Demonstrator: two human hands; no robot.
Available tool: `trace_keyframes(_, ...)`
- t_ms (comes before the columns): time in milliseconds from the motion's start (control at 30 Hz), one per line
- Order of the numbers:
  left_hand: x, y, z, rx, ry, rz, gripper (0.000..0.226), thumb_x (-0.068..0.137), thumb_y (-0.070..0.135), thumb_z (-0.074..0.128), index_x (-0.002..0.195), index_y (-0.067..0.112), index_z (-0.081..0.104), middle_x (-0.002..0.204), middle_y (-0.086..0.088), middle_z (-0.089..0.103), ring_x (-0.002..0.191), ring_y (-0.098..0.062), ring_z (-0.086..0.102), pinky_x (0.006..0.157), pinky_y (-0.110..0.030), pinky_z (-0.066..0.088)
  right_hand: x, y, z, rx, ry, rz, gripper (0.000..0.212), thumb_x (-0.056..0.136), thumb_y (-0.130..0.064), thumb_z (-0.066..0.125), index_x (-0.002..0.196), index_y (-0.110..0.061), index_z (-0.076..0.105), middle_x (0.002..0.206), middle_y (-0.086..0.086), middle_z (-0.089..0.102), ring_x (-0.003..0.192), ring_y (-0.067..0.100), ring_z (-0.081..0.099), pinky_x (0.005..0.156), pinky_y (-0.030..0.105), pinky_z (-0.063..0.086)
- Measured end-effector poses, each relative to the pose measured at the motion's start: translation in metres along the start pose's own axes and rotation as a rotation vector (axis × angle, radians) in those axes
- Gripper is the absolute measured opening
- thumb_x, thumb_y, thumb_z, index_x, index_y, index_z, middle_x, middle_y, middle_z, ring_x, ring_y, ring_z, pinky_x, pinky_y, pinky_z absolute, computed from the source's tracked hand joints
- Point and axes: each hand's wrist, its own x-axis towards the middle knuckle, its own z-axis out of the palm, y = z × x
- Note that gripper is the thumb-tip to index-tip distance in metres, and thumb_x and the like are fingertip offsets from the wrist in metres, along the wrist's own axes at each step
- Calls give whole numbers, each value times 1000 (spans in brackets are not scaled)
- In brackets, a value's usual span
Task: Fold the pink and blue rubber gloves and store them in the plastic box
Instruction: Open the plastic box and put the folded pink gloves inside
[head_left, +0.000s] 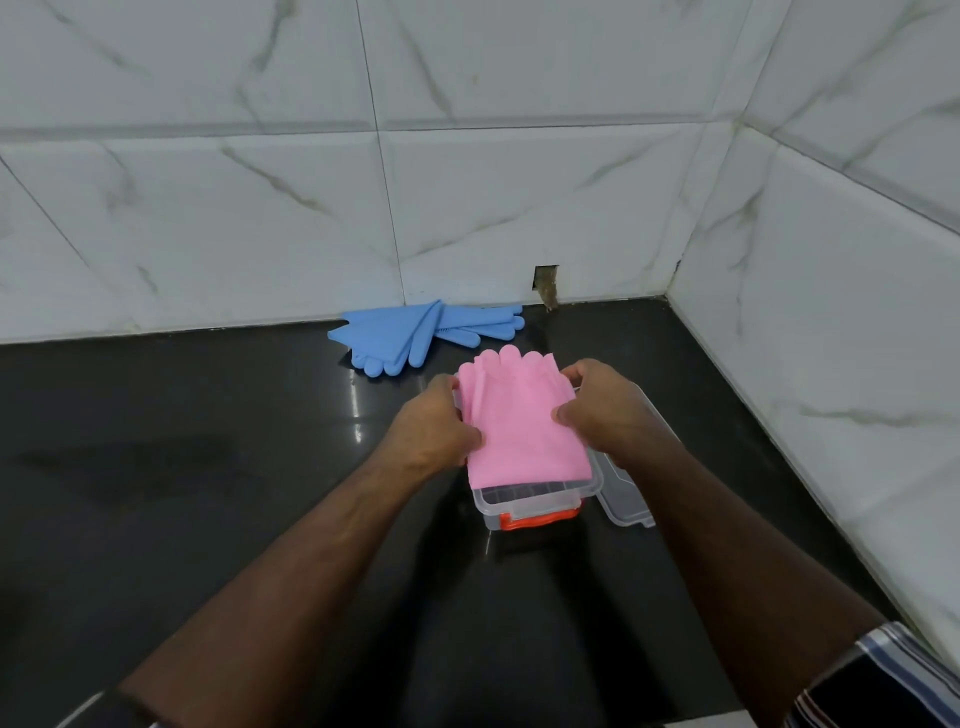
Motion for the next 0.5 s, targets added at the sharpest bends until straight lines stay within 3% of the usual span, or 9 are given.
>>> trace_keyframes(167,-5,2,-2,-153,3,-31,78,84,8,73,149,16,32,107,-8,62,89,-23,68,79,-43,62,-2,3,-3,124,11,6,51,84,-9,72,129,-16,51,129,4,56,110,21,58,88,39,53)
trace_keyframes(267,-7,3,-5,-229,-17,-55,81,85,7,73,152,14,28,107,-8,62,78,-19,65,72,-35,61,-2,5,-4,150,7,13,52,83,-8,73,129,-16,51,130,5,55,113,25,58,92,45,54)
trace_keyframes(500,-5,0,-1,-123,-13,30,78,84,18,76,148,21,32,117,-5,64,100,-21,67,91,-45,57,-2,7,-6,78,39,-27,50,84,-9,72,128,-21,51,129,4,56,111,23,58,89,42,53)
